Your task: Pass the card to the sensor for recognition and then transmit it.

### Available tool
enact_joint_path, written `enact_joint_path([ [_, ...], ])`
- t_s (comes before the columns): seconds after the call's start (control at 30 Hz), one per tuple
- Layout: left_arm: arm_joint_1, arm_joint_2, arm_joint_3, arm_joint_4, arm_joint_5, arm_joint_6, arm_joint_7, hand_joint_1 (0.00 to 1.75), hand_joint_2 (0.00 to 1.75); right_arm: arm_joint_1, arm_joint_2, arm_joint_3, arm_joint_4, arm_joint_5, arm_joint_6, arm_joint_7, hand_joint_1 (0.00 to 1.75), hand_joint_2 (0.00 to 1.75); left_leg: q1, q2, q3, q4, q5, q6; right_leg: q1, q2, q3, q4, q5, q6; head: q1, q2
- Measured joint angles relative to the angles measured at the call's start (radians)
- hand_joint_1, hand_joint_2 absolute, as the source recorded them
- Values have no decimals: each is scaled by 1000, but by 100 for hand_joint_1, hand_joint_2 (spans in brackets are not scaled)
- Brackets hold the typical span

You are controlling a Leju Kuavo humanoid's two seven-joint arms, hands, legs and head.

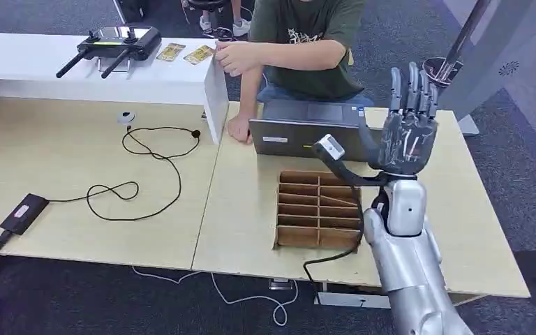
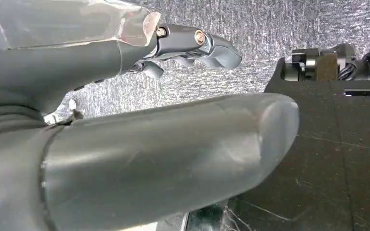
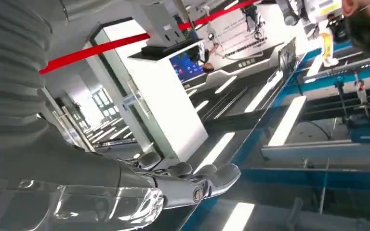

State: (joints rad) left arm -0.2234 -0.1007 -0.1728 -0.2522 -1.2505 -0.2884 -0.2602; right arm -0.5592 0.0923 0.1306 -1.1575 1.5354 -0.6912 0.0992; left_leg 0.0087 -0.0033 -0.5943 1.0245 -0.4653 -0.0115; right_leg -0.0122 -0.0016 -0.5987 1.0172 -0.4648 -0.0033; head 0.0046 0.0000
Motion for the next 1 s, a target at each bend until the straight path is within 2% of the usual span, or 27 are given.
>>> enact_joint_path([
  [0.23,13,7,1,0,3,16,-2,0,0,152,-3,-50,-180,3,0,18,0,175,0,0,0,0,0,0,0,0,0,0,0,0,0,0],
  [0.43,28,13,5,0,6,31,-4,0,0,230,-38,-53,-281,3,0,66,0,175,0,1,0,0,0,0,0,0,0,0,0,0,0,0],
  [0.6,31,13,10,0,5,38,-5,0,0,299,-60,-75,-352,3,0,67,0,175,0,0,0,0,0,0,0,0,0,0,0,0,0,0],
  [0.7,32,14,10,0,1,37,-5,0,0,343,-64,-104,-395,3,0,41,0,175,0,0,0,0,-1,1,0,0,0,0,0,0,0,0],
  [0.83,32,14,10,0,0,37,-5,0,0,346,-64,-108,-398,3,0,38,0,175,0,0,0,0,-1,1,0,0,0,0,0,0,0,0],
  [0.87,31,13,10,0,-2,36,-5,0,0,365,-64,-123,-416,3,0,15,0,175,0,0,0,0,-1,1,0,0,0,0,0,0,0,0],
  [0.9,31,13,10,0,-2,33,-5,0,0,417,-58,-186,-465,3,0,-60,0,175,0,0,0,0,-1,1,0,0,0,0,-1,0,0,0],
  [1.0,32,13,10,0,-2,34,-5,0,0,460,-40,-240,-509,3,0,-120,0,175,0,0,0,0,-2,0,0,0,0,0,-1,0,0,0],
])
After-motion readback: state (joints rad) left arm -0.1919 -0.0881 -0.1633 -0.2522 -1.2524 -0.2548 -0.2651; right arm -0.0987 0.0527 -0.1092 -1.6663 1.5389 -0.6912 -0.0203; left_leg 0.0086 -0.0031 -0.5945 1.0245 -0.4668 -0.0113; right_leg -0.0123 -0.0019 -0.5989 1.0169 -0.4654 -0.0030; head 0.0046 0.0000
